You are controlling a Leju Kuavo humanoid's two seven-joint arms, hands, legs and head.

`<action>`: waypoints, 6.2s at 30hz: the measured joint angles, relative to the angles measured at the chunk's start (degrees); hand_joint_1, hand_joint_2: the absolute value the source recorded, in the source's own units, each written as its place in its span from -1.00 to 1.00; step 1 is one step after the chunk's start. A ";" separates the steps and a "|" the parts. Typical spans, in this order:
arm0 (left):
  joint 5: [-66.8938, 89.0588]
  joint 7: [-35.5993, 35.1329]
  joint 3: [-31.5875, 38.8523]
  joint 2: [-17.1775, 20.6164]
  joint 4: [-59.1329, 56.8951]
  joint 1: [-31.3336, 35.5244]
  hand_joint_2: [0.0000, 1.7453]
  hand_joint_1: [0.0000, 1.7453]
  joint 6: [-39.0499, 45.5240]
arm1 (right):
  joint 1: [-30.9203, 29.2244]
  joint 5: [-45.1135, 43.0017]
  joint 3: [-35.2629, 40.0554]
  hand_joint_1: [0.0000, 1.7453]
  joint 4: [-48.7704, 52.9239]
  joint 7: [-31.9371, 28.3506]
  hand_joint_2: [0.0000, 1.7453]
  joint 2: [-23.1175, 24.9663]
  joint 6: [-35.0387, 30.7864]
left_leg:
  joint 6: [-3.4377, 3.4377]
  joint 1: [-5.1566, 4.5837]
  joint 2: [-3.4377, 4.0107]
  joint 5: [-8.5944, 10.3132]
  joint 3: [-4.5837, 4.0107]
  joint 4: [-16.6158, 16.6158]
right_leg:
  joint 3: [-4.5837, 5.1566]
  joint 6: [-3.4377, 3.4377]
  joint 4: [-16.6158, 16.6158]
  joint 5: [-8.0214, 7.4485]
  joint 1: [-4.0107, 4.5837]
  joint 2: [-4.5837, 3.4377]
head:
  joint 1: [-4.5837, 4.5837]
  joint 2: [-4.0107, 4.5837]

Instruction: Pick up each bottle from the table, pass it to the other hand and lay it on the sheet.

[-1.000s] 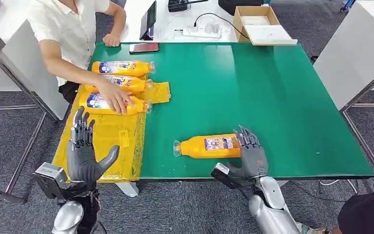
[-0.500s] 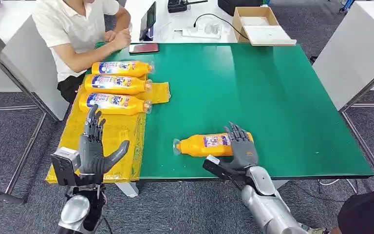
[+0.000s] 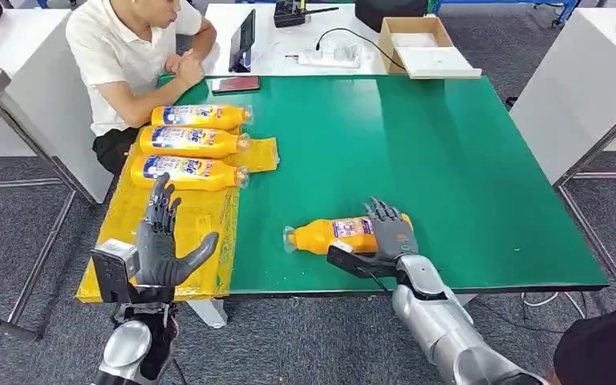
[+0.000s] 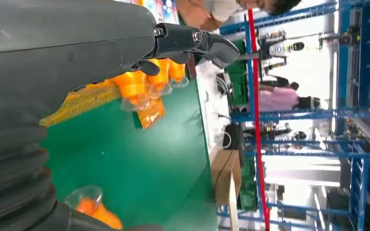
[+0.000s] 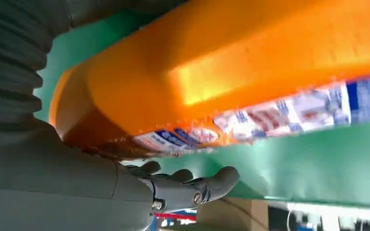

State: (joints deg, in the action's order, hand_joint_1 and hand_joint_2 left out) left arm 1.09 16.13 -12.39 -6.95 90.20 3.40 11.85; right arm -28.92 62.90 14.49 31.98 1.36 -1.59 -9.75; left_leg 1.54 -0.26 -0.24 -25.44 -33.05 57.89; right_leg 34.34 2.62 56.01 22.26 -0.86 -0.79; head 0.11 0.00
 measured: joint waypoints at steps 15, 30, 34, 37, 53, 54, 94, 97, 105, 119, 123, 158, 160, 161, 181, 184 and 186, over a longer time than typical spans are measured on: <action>-0.44 -0.07 -0.90 0.00 -0.22 0.04 1.00 -1.00 -0.59 | -1.95 -3.24 1.55 1.00 -1.36 -3.31 1.00 -1.47 4.01 | 0.03 0.00 -0.18 0.01 0.12 0.00 | -0.22 0.08 -0.05 0.06 0.00 0.04 | 0.00 0.00; -6.69 1.09 -1.99 -0.66 -2.19 -0.13 1.00 -1.00 6.67 | 10.39 -34.23 -2.08 1.00 13.74 -30.47 1.00 2.45 -2.82 | -0.15 0.28 -0.05 -0.12 -0.21 -0.01 | 0.00 0.06 -0.03 0.06 0.22 -0.19 | -0.02 0.02; -8.81 0.92 -2.84 -0.96 -3.21 -0.45 1.00 -1.00 6.47 | 15.62 -37.36 -2.32 1.00 23.50 -31.92 1.00 4.33 -7.35 | -0.17 0.30 -0.16 -0.08 -0.58 -0.01 | 0.36 0.07 -0.01 0.07 0.22 -0.12 | -0.02 0.00; -10.78 0.41 -3.76 -0.94 -3.76 -0.52 1.00 -1.00 4.81 | 18.37 -38.95 -2.84 1.00 29.88 -33.79 1.00 5.03 -11.15 | -0.16 0.29 -0.23 -0.09 -0.73 -0.01 | 0.46 0.08 -0.02 0.08 0.20 -0.10 | 0.00 0.02; -11.10 -0.77 -7.56 -0.50 -5.40 -0.51 1.00 -1.00 -1.01 | 22.21 -41.92 -3.52 1.00 40.50 -36.50 1.00 6.69 -14.36 | -0.16 0.23 -0.24 -0.11 -0.88 -0.01 | 0.62 0.09 -0.02 0.09 0.15 -0.07 | 0.00 0.02; -10.60 -0.70 -8.24 -0.41 -5.57 -0.49 1.00 -1.00 -1.99 | 22.20 -42.05 -3.50 1.00 40.61 -36.55 1.00 6.88 -14.27 | -0.16 0.23 -0.24 -0.11 -0.88 -0.01 | 0.62 0.09 -0.03 0.09 0.15 -0.07 | 0.00 0.02; -9.61 0.09 -15.80 -1.40 -10.84 1.16 1.00 -1.00 0.70 | 12.54 -38.77 10.81 1.00 17.79 -35.85 1.00 16.35 -13.03 | -0.16 0.27 -0.28 -0.10 -0.97 -0.01 | 0.69 0.08 -0.01 0.10 0.19 -0.03 | 0.00 0.00; -11.88 0.09 -15.54 -1.73 -10.75 1.18 1.00 -1.00 0.20 | 12.51 -39.47 12.19 1.00 16.57 -35.87 1.00 16.87 -12.63 | -0.16 0.28 -0.28 -0.10 -0.97 -0.01 | 0.70 0.08 -0.01 0.10 0.19 -0.03 | 0.00 0.00; -13.93 0.31 -14.88 -2.03 -10.75 1.00 1.00 -1.00 -0.22 | 12.20 -40.13 13.49 1.00 14.95 -36.13 1.00 17.27 -11.95 | -0.16 0.27 -0.27 -0.10 -0.97 -0.01 | 0.69 0.08 -0.01 0.10 0.19 -0.03 | 0.00 0.00; -19.82 3.41 -13.03 -2.21 -9.25 0.23 1.00 1.00 -1.73 | 9.94 -42.53 17.49 -1.00 10.77 -37.90 -1.00 18.27 -10.20 | -0.16 0.29 -0.27 -0.10 -0.97 -0.01 | 0.73 0.08 -0.01 0.10 0.20 -0.03 | 0.02 0.00; -19.71 4.22 -12.30 -2.16 -9.22 0.13 1.00 1.00 -1.59 | 9.84 -42.77 18.05 -1.00 10.66 -37.92 -1.00 18.27 -10.10 | -0.16 0.28 -0.27 -0.10 -0.97 -0.01 | 0.73 0.08 -0.01 0.10 0.20 -0.03 | -0.02 0.02; 62.80 -14.26 -1.79 2.86 -38.20 19.89 1.00 1.00 22.05 | 22.06 -50.40 15.85 -1.00 22.21 -39.54 -1.00 15.21 -8.61 | -0.30 0.32 -0.28 0.07 -1.05 0.00 | 0.84 0.04 0.04 0.03 0.21 -0.01 | 0.02 0.00; 65.18 -16.68 -2.51 3.12 -44.46 23.40 1.00 1.00 20.66 | 22.01 -50.51 15.87 -1.00 22.38 -39.54 -1.00 15.19 -7.58 | -0.30 0.33 -0.27 0.07 -1.05 0.00 | 0.84 -0.07 0.07 -0.04 0.22 -0.01 | 0.04 0.00; 65.48 -17.20 -2.64 3.21 -46.96 24.88 1.00 1.00 20.04 | 22.00 -50.66 15.89 -1.00 22.38 -39.54 -1.00 15.19 -7.21 | -0.31 0.33 -0.26 0.08 -1.05 0.00 | 0.85 -0.07 0.07 -0.04 0.22 -0.01 | 0.02 0.00; 56.11 -12.88 -0.53 3.52 -65.61 35.89 -1.00 -1.00 3.31 | 22.12 -54.03 16.24 -1.00 22.38 -39.54 -1.00 15.04 -7.97 | -0.38 0.33 -0.21 0.10 -0.79 -0.01 | 0.66 -0.10 0.15 -0.04 0.22 -0.02 | 0.00 0.00; 55.19 -10.12 -0.33 3.54 -65.48 35.78 -1.00 -1.00 -0.31 | 22.12 -54.05 16.24 -1.00 22.36 -39.54 -1.00 15.04 -8.50 | -0.38 0.33 -0.21 0.10 -0.78 -0.01 | 0.65 -0.11 0.16 -0.03 0.22 -0.03 | 0.02 0.00; 55.28 -8.67 -0.33 3.54 -64.96 35.65 -1.00 -1.00 -1.47 | 22.15 -54.21 16.24 -1.00 22.36 -39.54 -1.00 14.95 -8.89 | -0.38 0.33 -0.24 0.10 -0.77 -0.01 | 0.63 -0.11 0.15 -0.02 0.22 -0.01 | 0.02 0.02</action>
State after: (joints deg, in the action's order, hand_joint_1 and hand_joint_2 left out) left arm 56.37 7.46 -12.72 -3.41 25.25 39.05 10.38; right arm -6.76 8.70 30.73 54.34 -38.18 13.35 -18.64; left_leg 1.15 0.07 -0.48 -25.35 -33.83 57.88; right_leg 34.97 2.51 56.15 22.23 -0.64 -0.79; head 0.13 0.02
